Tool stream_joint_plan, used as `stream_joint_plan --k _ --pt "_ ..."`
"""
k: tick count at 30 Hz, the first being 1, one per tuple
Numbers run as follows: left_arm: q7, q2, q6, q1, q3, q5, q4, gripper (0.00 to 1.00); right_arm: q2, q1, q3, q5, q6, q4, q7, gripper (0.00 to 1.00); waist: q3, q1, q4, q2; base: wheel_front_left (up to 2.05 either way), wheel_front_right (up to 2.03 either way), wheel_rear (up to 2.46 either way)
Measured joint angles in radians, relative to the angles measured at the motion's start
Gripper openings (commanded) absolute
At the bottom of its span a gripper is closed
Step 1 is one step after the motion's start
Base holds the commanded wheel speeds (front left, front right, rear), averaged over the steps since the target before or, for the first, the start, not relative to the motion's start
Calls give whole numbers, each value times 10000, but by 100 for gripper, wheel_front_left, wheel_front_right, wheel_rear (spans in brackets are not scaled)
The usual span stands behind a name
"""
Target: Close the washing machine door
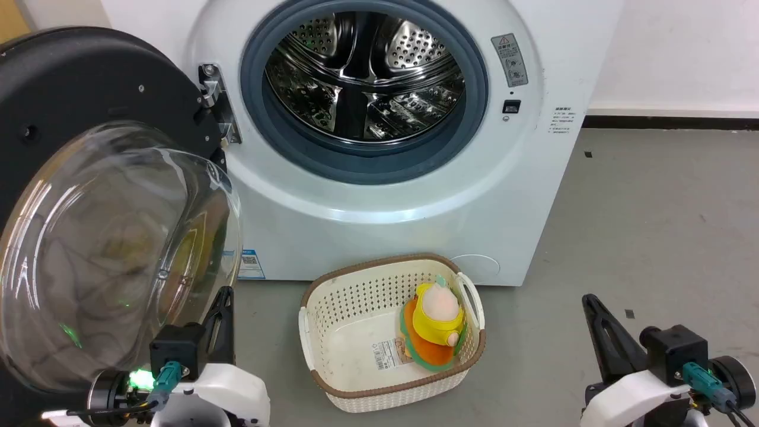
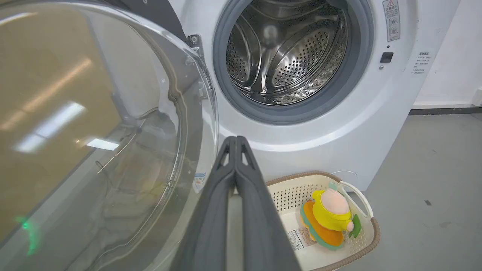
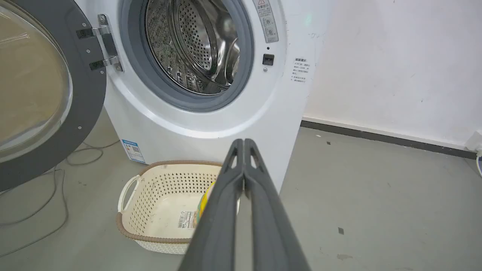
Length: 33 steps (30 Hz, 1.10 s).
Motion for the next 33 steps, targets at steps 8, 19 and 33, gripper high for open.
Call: stream_joint_plan --k 8,19,33 --pt "0 0 0 0 2 2 0 0 0 0 2 0 0 -2 0 0 0 0 0 0 0 0 0" --pt "-4 0 15 0 -12 0 12 100 -2 4 -15 17 0 12 -12 100 4 0 0 0 0 0 0" --pt "-278 0 334 -4 -150 0 36 0 -2 4 -268 236 0 48 -282 100 57 0 21 0 0 0 0"
